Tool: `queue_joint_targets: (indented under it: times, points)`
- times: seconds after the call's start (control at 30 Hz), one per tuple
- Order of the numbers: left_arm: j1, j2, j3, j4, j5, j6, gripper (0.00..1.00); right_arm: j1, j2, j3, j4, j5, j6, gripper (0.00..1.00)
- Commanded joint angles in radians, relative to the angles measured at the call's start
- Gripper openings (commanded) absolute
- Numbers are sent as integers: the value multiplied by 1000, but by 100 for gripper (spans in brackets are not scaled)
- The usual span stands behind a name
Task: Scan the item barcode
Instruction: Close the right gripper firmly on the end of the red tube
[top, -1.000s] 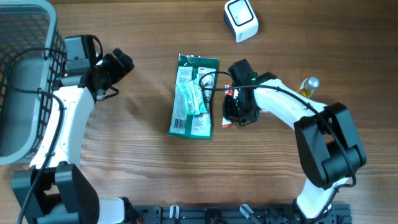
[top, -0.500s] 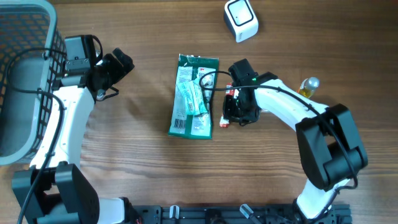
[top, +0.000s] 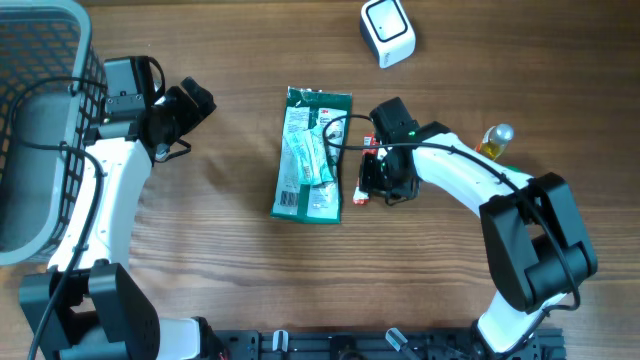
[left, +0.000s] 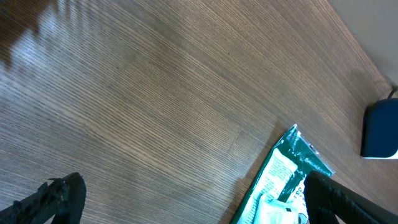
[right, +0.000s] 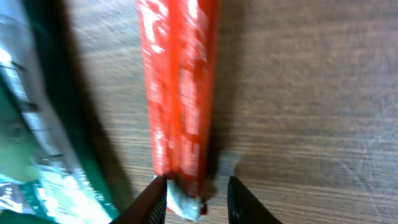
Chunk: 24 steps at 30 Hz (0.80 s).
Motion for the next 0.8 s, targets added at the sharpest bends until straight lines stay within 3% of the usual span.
queue_joint_targets:
  times: [0.0, 0.27, 0.47, 0.77]
  points:
    - [2, 4, 5, 3, -6, -9, 100, 2, -20, -17, 5, 34, 23, 31]
    - [2, 4, 5, 3, -6, -9, 100, -2, -20, -15, 1, 86, -53, 28]
    - [2, 4, 5, 3, -6, -9, 100, -2, -20, -10, 35, -4, -113, 28]
    - [2, 4, 5, 3, -6, -9, 100, -2, -20, 8, 43, -4, -100, 28]
